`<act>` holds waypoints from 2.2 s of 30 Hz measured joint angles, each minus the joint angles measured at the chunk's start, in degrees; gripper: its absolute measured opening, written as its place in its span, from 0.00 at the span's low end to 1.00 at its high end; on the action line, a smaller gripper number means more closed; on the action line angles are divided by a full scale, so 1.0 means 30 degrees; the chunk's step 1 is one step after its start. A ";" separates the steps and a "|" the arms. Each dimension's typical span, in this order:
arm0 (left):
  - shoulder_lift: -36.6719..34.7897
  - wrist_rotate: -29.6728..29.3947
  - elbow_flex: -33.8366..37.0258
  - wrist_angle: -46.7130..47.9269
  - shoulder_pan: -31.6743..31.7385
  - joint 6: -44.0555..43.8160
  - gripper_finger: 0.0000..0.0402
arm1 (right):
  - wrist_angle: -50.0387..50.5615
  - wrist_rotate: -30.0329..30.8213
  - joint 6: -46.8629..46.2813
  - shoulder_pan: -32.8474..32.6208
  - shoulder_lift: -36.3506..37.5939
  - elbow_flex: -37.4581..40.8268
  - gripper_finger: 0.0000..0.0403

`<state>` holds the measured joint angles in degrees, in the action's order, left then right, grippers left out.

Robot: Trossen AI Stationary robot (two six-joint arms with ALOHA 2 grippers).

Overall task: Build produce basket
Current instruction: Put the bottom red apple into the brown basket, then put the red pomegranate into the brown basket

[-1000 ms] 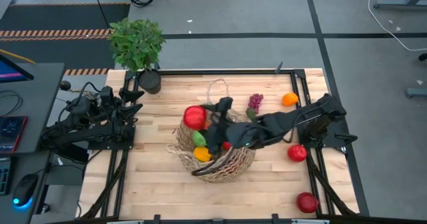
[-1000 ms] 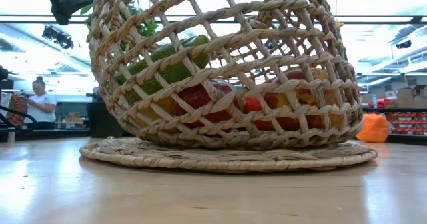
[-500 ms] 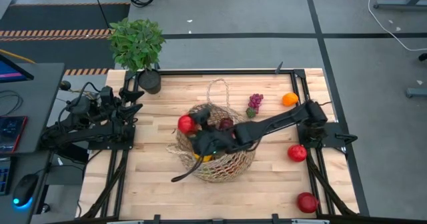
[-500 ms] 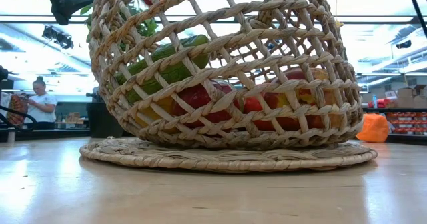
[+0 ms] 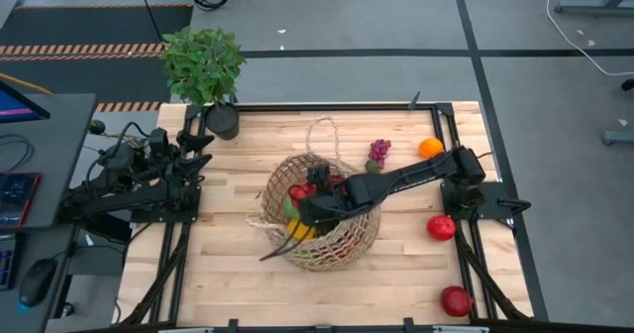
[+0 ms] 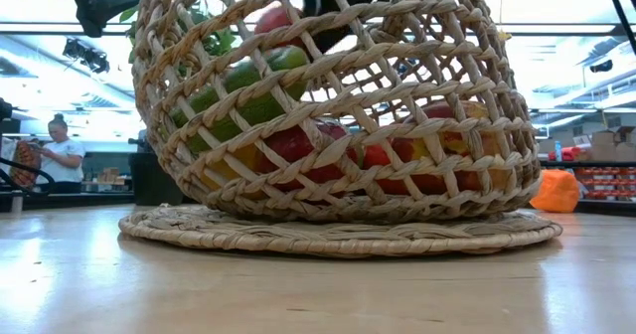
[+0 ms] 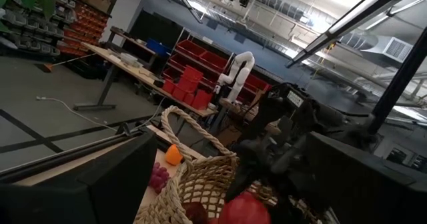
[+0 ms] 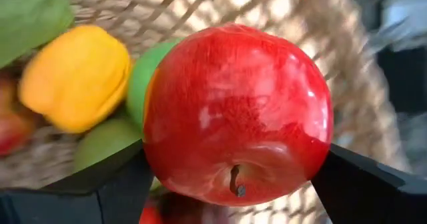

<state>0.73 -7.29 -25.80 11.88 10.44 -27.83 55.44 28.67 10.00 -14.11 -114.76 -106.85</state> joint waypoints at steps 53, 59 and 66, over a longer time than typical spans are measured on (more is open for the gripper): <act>0.0000 0.0000 0.0000 -0.0009 0.0000 0.0005 0.97 | 1.1525 -0.8057 -1.3497 -0.8526 0.6676 -0.6223 0.93; 0.0000 0.0007 0.0000 -0.0009 -0.0007 0.0001 0.97 | 1.0121 -0.6056 -1.8552 -1.2818 0.7819 -0.1212 0.93; 0.0000 0.0001 0.0000 -0.0004 -0.0007 0.0001 0.97 | 0.7454 -0.8528 -2.3463 -1.5287 0.8224 0.4592 0.93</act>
<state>0.73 -7.29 -25.80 11.87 10.41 -27.83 77.80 3.09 -60.39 -59.97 -90.08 -93.07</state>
